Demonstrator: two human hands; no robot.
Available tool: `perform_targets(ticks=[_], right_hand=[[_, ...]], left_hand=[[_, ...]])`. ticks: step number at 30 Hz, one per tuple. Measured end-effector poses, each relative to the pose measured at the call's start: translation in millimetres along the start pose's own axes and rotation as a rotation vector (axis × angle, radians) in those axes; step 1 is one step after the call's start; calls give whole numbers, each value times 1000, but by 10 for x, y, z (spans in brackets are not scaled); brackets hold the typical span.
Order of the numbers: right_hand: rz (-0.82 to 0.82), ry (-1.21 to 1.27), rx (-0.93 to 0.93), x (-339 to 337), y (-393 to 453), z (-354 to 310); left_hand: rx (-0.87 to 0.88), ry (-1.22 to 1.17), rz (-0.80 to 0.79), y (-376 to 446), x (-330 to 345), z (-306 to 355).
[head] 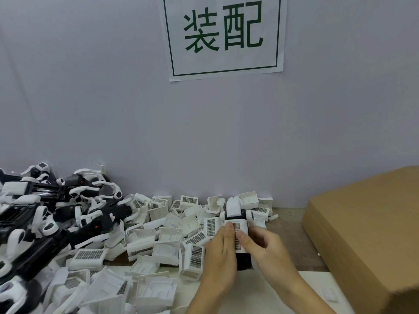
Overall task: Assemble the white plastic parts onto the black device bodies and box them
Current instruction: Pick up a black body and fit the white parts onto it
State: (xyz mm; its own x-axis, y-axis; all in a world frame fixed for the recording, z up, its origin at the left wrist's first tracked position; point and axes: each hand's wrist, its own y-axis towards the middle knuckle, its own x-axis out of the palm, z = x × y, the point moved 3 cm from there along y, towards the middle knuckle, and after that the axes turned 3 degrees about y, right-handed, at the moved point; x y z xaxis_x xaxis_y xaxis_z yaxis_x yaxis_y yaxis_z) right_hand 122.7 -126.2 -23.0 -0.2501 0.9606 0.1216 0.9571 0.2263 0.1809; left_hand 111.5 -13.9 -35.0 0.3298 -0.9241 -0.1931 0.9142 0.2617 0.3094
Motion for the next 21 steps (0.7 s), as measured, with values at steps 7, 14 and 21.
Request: perform_targets(ticks=[7,14,21], right_hand=[[159,-62,-45,-94,49,9],[116,-104,-101,-60,48,21],[266,-270,-215,-88,46,-2]], left_hand=[[-72,-120,-47,-10,-7,25],[-41,-70,14,-8,-54,54],[-161,-239,-45,-44,-54,70]])
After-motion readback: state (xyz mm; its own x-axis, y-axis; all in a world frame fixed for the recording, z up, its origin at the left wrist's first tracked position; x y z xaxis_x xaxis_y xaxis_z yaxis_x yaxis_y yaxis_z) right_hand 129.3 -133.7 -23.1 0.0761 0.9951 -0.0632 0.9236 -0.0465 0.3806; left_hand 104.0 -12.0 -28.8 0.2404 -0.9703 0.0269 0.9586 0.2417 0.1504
